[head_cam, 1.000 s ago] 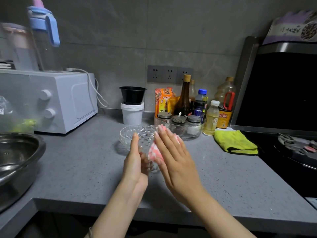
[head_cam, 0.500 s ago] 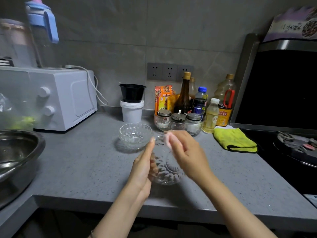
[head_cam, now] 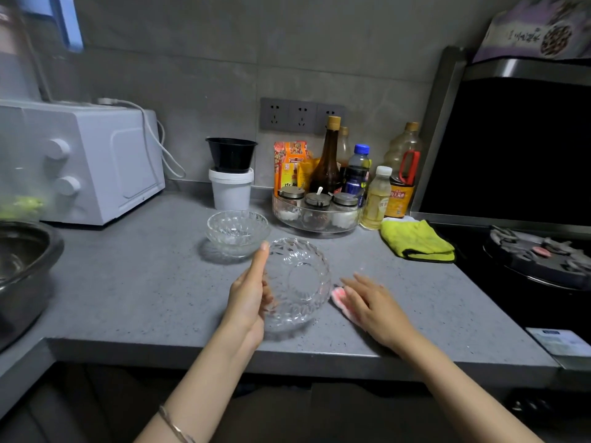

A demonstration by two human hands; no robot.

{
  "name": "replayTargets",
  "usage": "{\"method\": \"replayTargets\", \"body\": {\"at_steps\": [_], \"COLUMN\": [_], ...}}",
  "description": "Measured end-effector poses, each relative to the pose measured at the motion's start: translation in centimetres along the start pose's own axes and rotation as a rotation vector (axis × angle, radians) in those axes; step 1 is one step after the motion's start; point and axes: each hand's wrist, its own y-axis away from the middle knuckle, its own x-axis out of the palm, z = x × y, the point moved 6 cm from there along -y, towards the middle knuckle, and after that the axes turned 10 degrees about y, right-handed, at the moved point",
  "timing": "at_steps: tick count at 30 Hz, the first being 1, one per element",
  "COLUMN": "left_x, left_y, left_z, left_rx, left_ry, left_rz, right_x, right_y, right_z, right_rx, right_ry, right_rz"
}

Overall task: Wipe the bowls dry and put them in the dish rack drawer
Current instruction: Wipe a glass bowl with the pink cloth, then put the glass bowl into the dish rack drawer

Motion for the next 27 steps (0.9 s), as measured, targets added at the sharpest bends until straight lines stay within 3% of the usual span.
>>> {"method": "replayTargets", "body": {"at_steps": [4,8,11,16,27], "left_x": [1.6,5.3,8.8,14.6,26.5], "left_y": [1.1,3.5,6.1,10.8,20.0], "left_z": [0.4,2.6,4.9,10.7,26.5], "left_rx": [0.01,-0.053,-0.112,-0.246,-0.305], "left_ry": [-0.029,-0.09,-0.088,-0.095,-0.288], "left_rz": [0.044,0.211,0.363,0.523,0.845], "right_x": [-4.1,-8.1,-9.8,-12.5,-16.7], "right_y": [1.2,3.4,6.6,14.0,29.6], "right_z": [0.6,1.3,0.1,-6.4,-22.8], "right_rx": [0.181,0.158,0.104,0.125,0.532], "right_ry": [-0.734,-1.041,-1.144,-1.295,-1.353], "right_rz": [-0.029,0.187,0.336,0.354,-0.067]}}
